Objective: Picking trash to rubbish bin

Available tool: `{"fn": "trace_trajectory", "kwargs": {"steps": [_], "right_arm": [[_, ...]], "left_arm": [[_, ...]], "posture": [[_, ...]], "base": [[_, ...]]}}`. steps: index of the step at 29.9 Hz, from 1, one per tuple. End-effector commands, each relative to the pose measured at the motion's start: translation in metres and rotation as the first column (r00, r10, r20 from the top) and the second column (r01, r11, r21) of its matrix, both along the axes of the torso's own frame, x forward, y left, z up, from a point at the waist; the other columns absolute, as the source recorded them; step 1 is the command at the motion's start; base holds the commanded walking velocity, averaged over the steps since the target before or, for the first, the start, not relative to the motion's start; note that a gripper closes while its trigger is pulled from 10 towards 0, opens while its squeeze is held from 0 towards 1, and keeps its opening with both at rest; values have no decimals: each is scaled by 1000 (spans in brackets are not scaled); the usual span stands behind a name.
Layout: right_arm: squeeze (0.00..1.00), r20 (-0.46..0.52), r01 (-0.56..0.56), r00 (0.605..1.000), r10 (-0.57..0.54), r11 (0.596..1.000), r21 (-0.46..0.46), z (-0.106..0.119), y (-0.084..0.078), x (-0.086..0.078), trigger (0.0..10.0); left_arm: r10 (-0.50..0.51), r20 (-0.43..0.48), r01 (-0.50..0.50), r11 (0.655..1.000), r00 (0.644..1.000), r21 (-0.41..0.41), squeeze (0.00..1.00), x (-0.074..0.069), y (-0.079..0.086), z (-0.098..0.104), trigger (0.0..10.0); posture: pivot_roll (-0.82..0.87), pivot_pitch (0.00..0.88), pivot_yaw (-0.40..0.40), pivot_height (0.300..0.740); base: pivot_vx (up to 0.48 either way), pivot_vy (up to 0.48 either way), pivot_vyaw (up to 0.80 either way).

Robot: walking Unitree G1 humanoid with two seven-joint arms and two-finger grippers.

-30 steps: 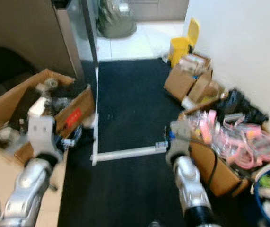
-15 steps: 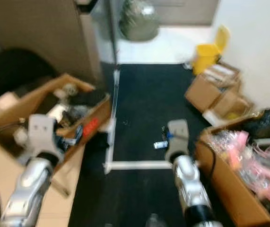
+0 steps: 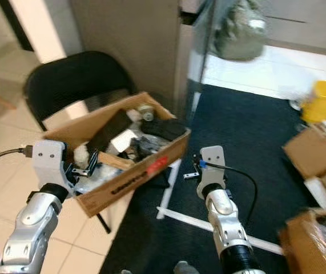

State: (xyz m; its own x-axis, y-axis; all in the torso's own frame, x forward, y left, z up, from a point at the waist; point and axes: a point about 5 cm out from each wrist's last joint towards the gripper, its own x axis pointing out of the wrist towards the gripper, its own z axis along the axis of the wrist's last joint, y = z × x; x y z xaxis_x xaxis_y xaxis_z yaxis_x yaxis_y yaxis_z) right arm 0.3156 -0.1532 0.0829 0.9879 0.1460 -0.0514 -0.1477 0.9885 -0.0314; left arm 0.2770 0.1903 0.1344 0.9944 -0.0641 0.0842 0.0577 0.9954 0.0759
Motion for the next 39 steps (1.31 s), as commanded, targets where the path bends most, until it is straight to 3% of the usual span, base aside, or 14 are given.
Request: {"fn": "trace_trajectory", "kwargs": {"steps": [1,15,26,33,37,39], "right_arm": [[0,4,13,1000,-13,1000,4,-1,-1,-1,10000],[0,4,16,1000,-17,999,30,0,0,0,10000],[0,2,-12,1000,12,999,41,-1,7,5,10000],[0,-26,-81,996,84,990,114,0,20,13,10000],[0,-65,-193,978,198,978,77,-5,40,18,10000],[0,-74,-234,968,240,969,78,-5,48,19,10000]], "left_arm": [[1,-6,-1,1000,1000,13,0,-3,1,-2,10000],[8,-8,-8,1000,1000,13,0,-2,1,-2,10000],[47,-46,-44,998,998,54,0,0,7,-6,10000],[34,-138,-15,991,990,133,0,1,9,-21,10000],[-57,-255,100,982,965,160,0,-1,7,-35,10000],[-80,-271,130,976,959,172,0,-2,6,-36,10000]], "posture": [[11,137,-36,740],[12,137,-38,740],[23,120,-38,740],[25,114,-39,740],[31,120,-45,740],[32,122,-46,740]], "base": [[375,0,0],[371,0,0],[0,0,0],[0,0,0],[0,0,0],[0,0,0]]}}
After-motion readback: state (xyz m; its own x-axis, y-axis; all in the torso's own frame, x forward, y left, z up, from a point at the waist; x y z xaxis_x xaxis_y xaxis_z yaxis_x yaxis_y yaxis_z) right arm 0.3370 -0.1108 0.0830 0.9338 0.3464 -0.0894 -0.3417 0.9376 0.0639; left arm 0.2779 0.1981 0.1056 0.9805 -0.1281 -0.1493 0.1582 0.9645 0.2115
